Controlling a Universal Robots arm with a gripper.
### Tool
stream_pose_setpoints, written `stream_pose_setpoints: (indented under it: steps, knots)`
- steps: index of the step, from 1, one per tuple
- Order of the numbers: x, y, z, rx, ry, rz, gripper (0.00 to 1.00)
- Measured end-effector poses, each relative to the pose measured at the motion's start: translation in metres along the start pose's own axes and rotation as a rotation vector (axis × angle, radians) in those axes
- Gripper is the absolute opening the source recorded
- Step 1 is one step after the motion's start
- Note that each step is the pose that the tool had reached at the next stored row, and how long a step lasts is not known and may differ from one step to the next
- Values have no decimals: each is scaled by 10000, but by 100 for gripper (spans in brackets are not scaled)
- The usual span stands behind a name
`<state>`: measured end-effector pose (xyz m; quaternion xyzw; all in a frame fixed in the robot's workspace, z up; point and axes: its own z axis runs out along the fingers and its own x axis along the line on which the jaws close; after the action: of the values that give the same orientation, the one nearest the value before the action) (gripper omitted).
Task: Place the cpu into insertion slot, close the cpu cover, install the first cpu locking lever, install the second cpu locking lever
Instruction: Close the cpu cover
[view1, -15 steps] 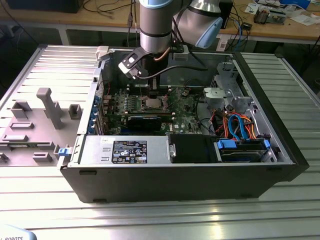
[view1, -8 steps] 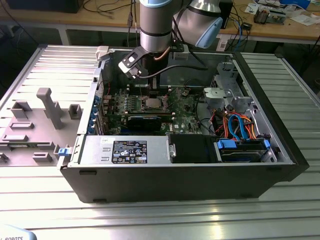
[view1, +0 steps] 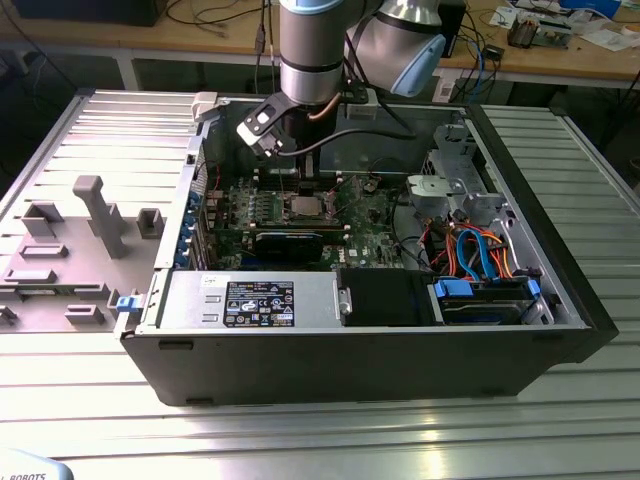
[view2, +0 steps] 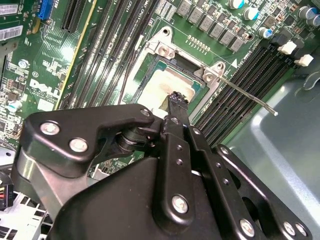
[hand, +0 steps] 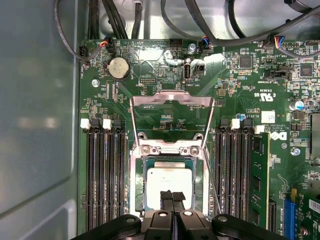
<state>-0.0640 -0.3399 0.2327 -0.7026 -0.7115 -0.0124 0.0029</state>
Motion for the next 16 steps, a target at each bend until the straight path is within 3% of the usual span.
stream_pose_setpoints:
  steps: [16]
  knots:
    - [2, 0, -38, -1, 0, 0, 11]
